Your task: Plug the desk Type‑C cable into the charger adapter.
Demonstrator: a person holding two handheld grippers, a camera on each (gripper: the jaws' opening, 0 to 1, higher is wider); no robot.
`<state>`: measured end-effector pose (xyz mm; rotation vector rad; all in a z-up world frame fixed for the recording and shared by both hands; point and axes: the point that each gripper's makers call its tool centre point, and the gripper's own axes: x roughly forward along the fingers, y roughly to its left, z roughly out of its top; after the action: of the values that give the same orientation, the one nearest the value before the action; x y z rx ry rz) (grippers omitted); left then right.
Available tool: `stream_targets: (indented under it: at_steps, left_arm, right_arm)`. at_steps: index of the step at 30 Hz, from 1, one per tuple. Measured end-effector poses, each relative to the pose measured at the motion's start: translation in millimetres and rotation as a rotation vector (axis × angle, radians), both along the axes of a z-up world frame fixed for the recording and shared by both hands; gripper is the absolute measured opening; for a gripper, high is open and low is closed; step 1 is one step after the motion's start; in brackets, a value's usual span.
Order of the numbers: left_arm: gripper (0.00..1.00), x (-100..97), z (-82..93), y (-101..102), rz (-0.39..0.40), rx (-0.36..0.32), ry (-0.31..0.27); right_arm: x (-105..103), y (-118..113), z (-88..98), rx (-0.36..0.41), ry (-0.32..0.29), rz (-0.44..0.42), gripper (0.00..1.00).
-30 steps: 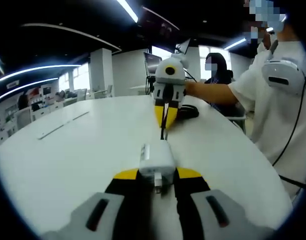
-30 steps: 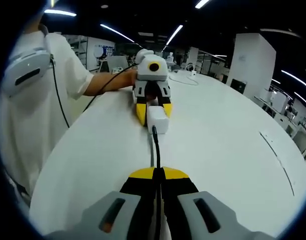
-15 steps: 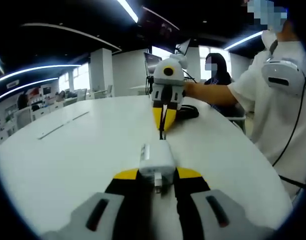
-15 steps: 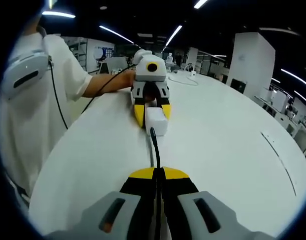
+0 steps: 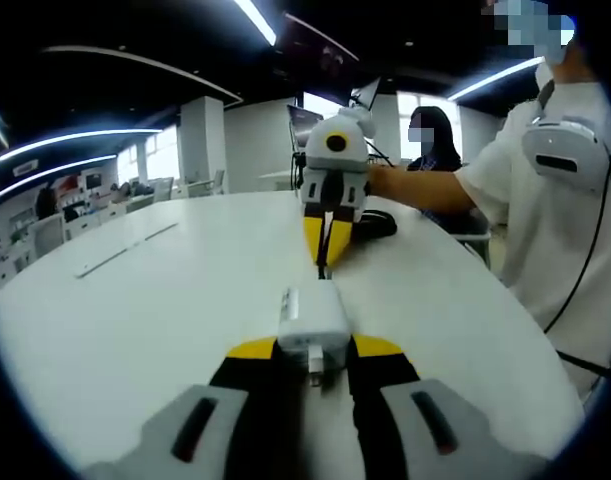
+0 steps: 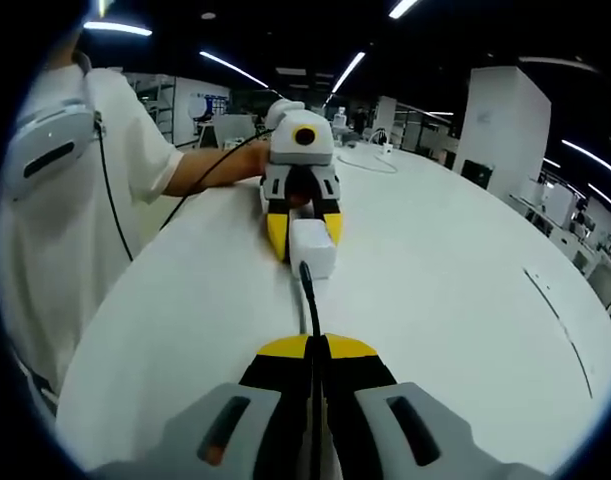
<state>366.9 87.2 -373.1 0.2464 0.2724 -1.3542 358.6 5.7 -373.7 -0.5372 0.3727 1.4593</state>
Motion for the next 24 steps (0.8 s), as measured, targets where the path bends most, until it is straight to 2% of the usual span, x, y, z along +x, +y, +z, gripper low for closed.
stream_targets:
  at_steps: [24]
  left_arm:
    - [0.25,-1.0,-0.9,0,0.000,-0.002,0.002]
  right_arm:
    - [-3,14,0.1,0.006,0.004,0.021,0.03]
